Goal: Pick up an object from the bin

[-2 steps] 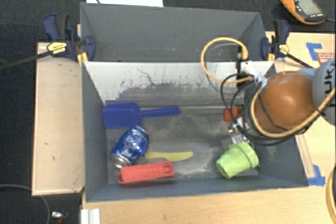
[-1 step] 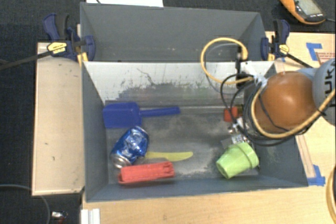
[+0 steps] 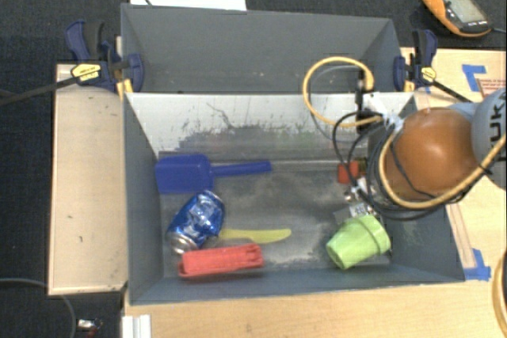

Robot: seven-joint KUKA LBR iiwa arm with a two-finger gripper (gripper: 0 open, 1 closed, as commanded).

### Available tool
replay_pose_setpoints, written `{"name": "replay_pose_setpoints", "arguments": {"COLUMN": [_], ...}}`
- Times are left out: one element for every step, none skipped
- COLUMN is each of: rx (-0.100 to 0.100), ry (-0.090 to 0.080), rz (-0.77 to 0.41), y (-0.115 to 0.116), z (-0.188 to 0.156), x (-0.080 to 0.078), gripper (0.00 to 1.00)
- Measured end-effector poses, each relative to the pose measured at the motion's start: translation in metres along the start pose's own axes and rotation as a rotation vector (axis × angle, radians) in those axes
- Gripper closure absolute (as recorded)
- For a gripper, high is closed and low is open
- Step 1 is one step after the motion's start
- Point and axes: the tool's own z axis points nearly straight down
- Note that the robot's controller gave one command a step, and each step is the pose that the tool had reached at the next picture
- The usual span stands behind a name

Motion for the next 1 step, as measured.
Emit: {"name": "replay_pose_setpoints", "arguments": {"rx": [-0.005], "ry": [-0.001], "rz": [-0.004], "y": [-0.0018], "z": [0.001], "x": [0.0006], "gripper": [1.0]}}
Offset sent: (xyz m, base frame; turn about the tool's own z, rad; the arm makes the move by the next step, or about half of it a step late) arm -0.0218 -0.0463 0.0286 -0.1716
